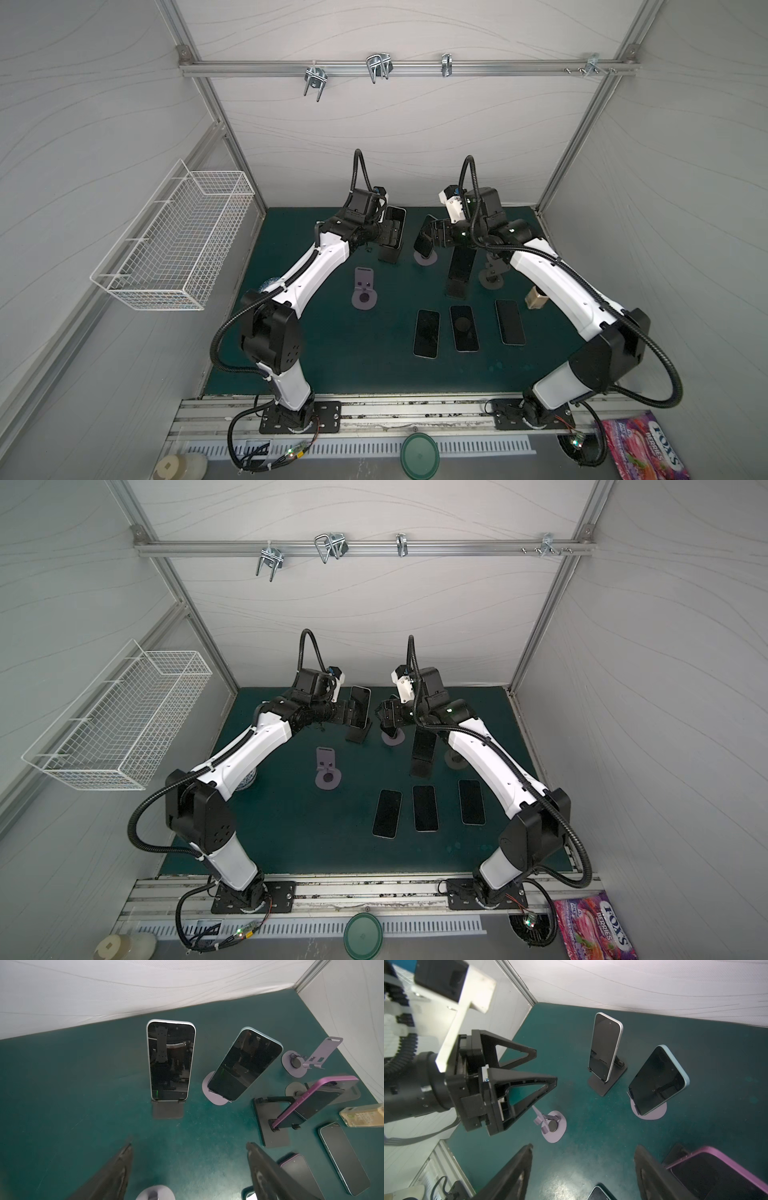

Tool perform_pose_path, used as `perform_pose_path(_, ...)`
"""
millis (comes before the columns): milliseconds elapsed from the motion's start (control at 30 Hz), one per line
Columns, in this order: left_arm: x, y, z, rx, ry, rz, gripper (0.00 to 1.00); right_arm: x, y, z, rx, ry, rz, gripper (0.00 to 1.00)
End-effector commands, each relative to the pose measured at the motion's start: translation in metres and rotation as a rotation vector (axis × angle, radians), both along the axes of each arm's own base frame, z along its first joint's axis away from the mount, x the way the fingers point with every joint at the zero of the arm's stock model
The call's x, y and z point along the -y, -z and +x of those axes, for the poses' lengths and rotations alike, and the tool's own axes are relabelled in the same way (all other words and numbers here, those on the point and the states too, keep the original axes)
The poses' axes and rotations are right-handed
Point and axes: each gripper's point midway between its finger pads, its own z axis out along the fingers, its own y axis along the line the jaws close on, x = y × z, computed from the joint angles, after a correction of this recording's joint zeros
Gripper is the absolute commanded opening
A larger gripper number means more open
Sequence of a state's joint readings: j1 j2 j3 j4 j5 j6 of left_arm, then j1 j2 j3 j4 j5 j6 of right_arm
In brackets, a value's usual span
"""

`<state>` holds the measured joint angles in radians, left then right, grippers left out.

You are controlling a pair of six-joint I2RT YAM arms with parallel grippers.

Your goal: Remove the phone from the phone stand

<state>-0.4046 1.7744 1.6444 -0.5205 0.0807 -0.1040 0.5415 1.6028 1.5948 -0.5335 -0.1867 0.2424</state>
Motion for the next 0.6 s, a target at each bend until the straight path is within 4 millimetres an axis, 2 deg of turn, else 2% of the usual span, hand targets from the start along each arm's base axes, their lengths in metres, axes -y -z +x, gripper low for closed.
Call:
perform_pose_path(0, 0.005, -0.014, 0.024, 0.044, 0.034, -0.047, 0.88, -0.008, -0.011, 0.012, 0.039, -0.025, 0.020, 0.78)
perform_pose_path(167, 0.009, -0.002, 0.049, 0.047, 0.022, -0.026, 0.90, -0.017, -0.013, 0.023, 0.054, -0.041, 0.033, 0.78)
perform_pose_path(233, 0.009, 0.011, 0.055, 0.031, 0.017, -0.010, 0.91, -0.018, -0.012, 0.026, 0.060, -0.044, 0.028, 0.78)
perform_pose_path(267, 0.009, 0.003, 0.062, 0.054, 0.008, -0.009, 0.91, -0.018, -0.011, 0.026, 0.062, -0.043, 0.025, 0.78)
perform_pose_path(300, 0.008, 0.007, 0.065, 0.055, -0.003, 0.006, 0.91, -0.017, -0.011, 0.027, 0.065, -0.043, 0.019, 0.78)
perform_pose_path(567, 0.011, 0.027, 0.084, 0.050, 0.001, 0.043, 0.95, -0.017, 0.003, 0.027, 0.043, -0.053, 0.004, 0.79)
